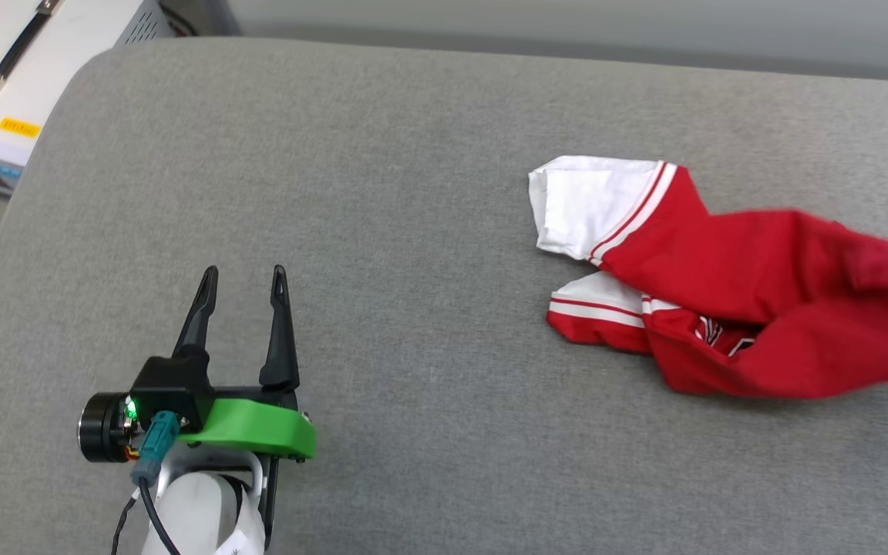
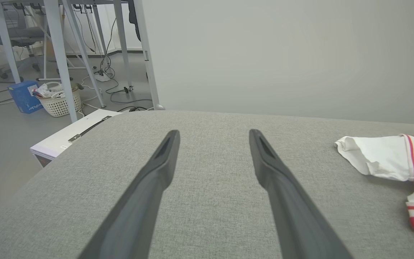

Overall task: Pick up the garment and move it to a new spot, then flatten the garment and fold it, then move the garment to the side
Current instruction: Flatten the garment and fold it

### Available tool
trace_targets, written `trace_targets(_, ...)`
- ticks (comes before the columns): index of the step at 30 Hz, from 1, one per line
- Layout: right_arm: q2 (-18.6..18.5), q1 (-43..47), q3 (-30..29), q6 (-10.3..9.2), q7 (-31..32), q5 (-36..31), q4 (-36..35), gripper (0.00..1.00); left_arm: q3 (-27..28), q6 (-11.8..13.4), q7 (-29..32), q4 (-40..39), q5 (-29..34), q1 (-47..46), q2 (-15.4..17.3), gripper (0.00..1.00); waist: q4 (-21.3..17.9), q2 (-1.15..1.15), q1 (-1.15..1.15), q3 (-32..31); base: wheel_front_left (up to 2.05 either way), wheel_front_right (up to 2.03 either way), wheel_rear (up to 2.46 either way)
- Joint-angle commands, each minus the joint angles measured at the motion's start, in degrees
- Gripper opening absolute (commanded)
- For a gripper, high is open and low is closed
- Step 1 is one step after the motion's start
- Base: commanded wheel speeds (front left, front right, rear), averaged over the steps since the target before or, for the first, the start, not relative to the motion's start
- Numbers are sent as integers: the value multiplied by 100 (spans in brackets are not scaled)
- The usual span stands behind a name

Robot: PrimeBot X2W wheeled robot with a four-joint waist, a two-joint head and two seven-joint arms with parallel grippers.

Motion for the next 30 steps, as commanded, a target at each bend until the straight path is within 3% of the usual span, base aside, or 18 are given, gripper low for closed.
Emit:
trace_targets(1,157,450,-236,-4,-81,7,-16,0,20,-16,-33,3,43,81,-20,100,-241,0,0,-255,0,0,0)
trace_targets(5,778,1919,-1059,-4,-161,-124,67,0,55,-29,-33,35,63,182,-20,100,-311,0,0,-344,0,0,0)
trace_targets(9,1474,2867,-1458,-4,-132,-230,226,0,87,-70,-33,68,99,201,-20,100,-311,0,0,-351,0,0,0)
trace_targets(13,1994,3222,-1450,-4,-98,-357,620,0,104,-91,-33,95,127,192,-20,100,-300,0,0,-320,0,0,0)
trace_targets(17,2175,3123,-1407,-4,-310,-570,890,0,123,-105,-33,139,159,200,-20,100,-317,0,0,-346,0,0,0)
trace_targets(18,2202,3063,-1451,-4,-409,-593,893,55,136,-105,-33,146,171,210,-20,100,-330,0,0,-359,0,0,0)
trace_targets(19,2199,2977,-1528,-4,-570,-652,844,100,152,-106,-33,152,188,225,-20,100,-348,0,0,-379,0,0,0)
trace_targets(25,2023,2670,-2069,-4,-1303,-999,67,100,169,-122,-33,165,259,308,-20,100,-400,0,0,-497,0,0,0)
trace_targets(30,1812,2364,-2366,-4,-1338,-1225,-945,100,153,-122,-33,139,272,300,-20,100,-366,0,0,-509,0,0,0)
